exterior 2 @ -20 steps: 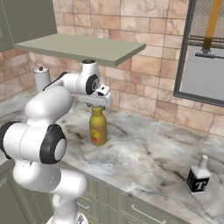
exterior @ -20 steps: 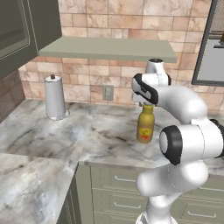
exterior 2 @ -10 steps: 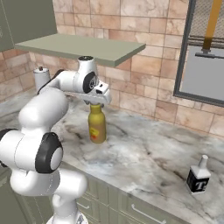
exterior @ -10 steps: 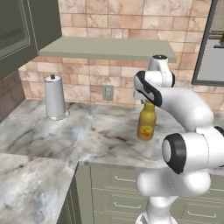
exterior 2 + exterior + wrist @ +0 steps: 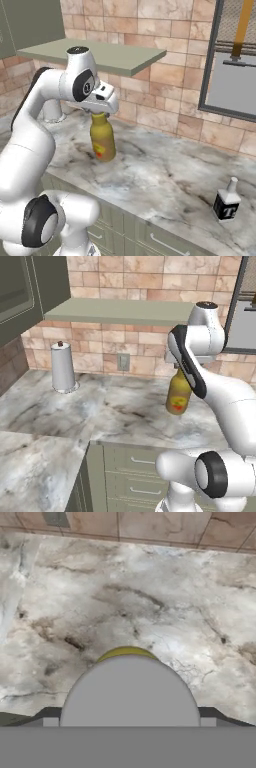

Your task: Place the drinks on the dining counter in a tight cluster.

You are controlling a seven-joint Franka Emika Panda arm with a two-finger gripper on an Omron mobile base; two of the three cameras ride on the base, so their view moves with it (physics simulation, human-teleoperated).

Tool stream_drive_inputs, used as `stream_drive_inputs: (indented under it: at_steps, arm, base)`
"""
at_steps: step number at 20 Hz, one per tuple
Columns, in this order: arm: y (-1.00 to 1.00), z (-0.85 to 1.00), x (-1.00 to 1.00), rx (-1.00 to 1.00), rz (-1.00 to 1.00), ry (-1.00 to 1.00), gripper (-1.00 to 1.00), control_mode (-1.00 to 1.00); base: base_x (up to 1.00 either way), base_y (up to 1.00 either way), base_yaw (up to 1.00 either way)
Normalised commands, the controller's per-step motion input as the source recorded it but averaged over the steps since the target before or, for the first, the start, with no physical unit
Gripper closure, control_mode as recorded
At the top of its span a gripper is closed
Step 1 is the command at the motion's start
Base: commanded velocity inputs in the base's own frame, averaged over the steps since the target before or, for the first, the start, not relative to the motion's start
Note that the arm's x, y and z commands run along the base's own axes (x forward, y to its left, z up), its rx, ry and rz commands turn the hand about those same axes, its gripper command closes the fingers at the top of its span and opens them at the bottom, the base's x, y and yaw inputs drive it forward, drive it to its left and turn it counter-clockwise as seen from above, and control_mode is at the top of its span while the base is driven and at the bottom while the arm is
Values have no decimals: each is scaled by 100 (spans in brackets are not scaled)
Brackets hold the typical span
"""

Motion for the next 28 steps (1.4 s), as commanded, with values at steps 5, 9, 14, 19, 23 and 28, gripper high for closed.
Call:
stream_drive_inputs:
  at_steps: [5,9,14,19,23,28]
  arm:
    - [4,15,-88,-1,0,2,100,-100]
    - [-1,0,-48,0,0,0,100,-100]
    - [0,0,0,0,0,0,100,-100]
    - [0,0,0,0,0,0,100,100]
    - [0,0,0,0,0,0,100,100]
    - [0,0,0,0,0,0,100,100]
  base:
    - [0,0,0]
    - [0,0,0]
    - [0,0,0]
    - [-9,0,0]
    - [-89,7,-62]
    - [-53,13,-85]
